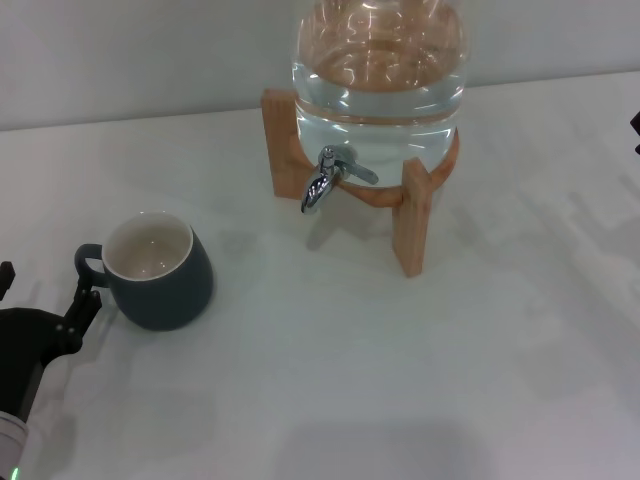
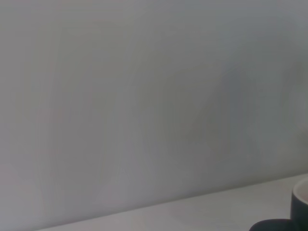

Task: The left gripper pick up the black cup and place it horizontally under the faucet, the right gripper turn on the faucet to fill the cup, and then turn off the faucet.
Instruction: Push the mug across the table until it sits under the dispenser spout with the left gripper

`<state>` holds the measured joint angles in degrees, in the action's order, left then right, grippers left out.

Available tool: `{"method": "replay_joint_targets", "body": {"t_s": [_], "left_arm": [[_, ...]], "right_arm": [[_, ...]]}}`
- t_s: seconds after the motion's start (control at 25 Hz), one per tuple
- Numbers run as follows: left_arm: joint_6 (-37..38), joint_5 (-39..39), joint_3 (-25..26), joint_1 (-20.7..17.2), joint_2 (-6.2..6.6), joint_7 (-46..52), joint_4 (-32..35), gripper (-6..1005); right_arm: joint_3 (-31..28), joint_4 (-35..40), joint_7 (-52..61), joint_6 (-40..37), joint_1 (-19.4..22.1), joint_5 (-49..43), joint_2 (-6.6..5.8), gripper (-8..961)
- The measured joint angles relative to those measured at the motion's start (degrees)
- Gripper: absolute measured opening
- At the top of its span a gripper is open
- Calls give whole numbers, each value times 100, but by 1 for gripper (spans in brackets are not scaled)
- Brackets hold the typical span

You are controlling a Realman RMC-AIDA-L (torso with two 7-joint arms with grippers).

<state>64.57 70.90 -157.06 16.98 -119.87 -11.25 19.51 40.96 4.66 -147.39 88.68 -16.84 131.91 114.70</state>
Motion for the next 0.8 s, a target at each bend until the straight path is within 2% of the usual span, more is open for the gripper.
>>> {"method": "replay_joint_targets", "body": {"t_s": [0.8], "left_arm": [[-33,3,1,79,26,17,-216,873]], "right_arm": [[0,53,6,0,-10,-3,8,838]]}}
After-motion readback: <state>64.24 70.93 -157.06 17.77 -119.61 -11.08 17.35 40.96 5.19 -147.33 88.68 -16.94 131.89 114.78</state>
